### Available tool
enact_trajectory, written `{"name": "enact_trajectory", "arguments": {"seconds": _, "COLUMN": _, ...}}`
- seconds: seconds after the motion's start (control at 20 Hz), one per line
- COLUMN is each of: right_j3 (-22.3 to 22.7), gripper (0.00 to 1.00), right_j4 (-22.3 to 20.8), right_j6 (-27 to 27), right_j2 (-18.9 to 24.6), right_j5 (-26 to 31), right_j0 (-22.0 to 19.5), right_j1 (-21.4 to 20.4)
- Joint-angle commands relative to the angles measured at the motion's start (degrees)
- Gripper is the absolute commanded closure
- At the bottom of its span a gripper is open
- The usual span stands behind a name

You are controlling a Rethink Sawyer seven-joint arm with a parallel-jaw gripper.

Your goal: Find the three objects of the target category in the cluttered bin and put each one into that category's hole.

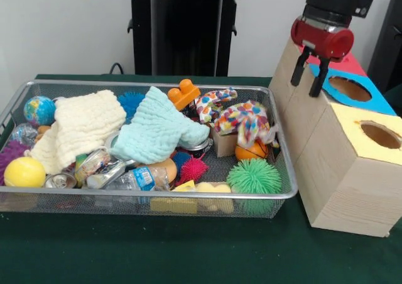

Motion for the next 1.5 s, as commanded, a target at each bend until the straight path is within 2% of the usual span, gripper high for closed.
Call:
{"name": "enact_trajectory", "arguments": {"seconds": 0.05, "right_j3": 1.5, "gripper": 0.0, "right_j4": 6.6, "right_j6": 25.0, "right_j2": 2.0, "right_j5": 10.5, "right_j0": 1.0, "right_j1": -0.7}}
{"name": "enact_trajectory", "arguments": {"seconds": 0.3, "right_j3": -4.5, "gripper": 0.0, "right_j4": 7.8, "right_j6": 32.9, "right_j2": 0.5, "right_j5": 11.9, "right_j0": 1.3, "right_j1": 4.3}}
{"name": "enact_trajectory", "arguments": {"seconds": 0.45, "right_j3": -9.4, "gripper": 0.0, "right_j4": 5.9, "right_j6": 37.6, "right_j2": -1.7, "right_j5": 18.4, "right_j0": 1.5, "right_j1": 7.6}}
{"name": "enact_trajectory", "arguments": {"seconds": 0.55, "right_j3": -11.2, "gripper": 0.0, "right_j4": 4.6, "right_j6": 38.7, "right_j2": -2.0, "right_j5": 21.2, "right_j0": 1.1, "right_j1": 8.6}}
{"name": "enact_trajectory", "arguments": {"seconds": 0.65, "right_j3": -15.0, "gripper": 0.0, "right_j4": 2.8, "right_j6": 40.3, "right_j2": -4.5, "right_j5": 24.7, "right_j0": 1.6, "right_j1": 10.7}}
{"name": "enact_trajectory", "arguments": {"seconds": 0.85, "right_j3": -19.2, "gripper": 0.0, "right_j4": 1.3, "right_j6": 37.7, "right_j2": -5.5, "right_j5": 25.9, "right_j0": 0.1, "right_j1": 13.1}}
{"name": "enact_trajectory", "arguments": {"seconds": 0.9, "right_j3": -18.6, "gripper": 0.0, "right_j4": 1.1, "right_j6": 36.1, "right_j2": -5.6, "right_j5": 25.4, "right_j0": -0.6, "right_j1": 12.8}}
{"name": "enact_trajectory", "arguments": {"seconds": 0.95, "right_j3": -20.4, "gripper": 0.0, "right_j4": 0.5, "right_j6": 35.7, "right_j2": -6.5, "right_j5": 26.6, "right_j0": -0.9, "right_j1": 13.7}}
{"name": "enact_trajectory", "arguments": {"seconds": 1.0, "right_j3": -19.2, "gripper": 0.0, "right_j4": 0.2, "right_j6": 33.7, "right_j2": -6.6, "right_j5": 26.1, "right_j0": -1.6, "right_j1": 13.2}}
{"name": "enact_trajectory", "arguments": {"seconds": 1.05, "right_j3": -21.0, "gripper": 0.0, "right_j4": -0.4, "right_j6": 33.1, "right_j2": -7.3, "right_j5": 27.1, "right_j0": -2.0, "right_j1": 13.9}}
{"name": "enact_trajectory", "arguments": {"seconds": 1.1, "right_j3": -18.7, "gripper": 0.0, "right_j4": -0.6, "right_j6": 30.5, "right_j2": -6.9, "right_j5": 25.5, "right_j0": -2.9, "right_j1": 12.7}}
{"name": "enact_trajectory", "arguments": {"seconds": 1.15, "right_j3": -20.1, "gripper": 0.0, "right_j4": -1.2, "right_j6": 30.1, "right_j2": -7.3, "right_j5": 26.8, "right_j0": -3.5, "right_j1": 13.1}}
{"name": "enact_trajectory", "arguments": {"seconds": 1.2, "right_j3": -18.8, "gripper": 0.0, "right_j4": -1.6, "right_j6": 28.6, "right_j2": -7.1, "right_j5": 26.1, "right_j0": -4.0, "right_j1": 12.1}}
{"name": "enact_trajectory", "arguments": {"seconds": 1.25, "right_j3": -20.1, "gripper": 0.0, "right_j4": -2.3, "right_j6": 28.6, "right_j2": -7.7, "right_j5": 27.4, "right_j0": -4.3, "right_j1": 12.3}}
{"name": "enact_trajectory", "arguments": {"seconds": 1.4, "right_j3": -18.5, "gripper": 0.0, "right_j4": -4.4, "right_j6": 26.1, "right_j2": -8.4, "right_j5": 29.4, "right_j0": -6.0, "right_j1": 9.3}}
{"name": "enact_trajectory", "arguments": {"seconds": 1.5, "right_j3": -19.6, "gripper": 0.0, "right_j4": -5.9, "right_j6": 25.9, "right_j2": -9.1, "right_j5": 32.1, "right_j0": -6.7, "right_j1": 8.4}}
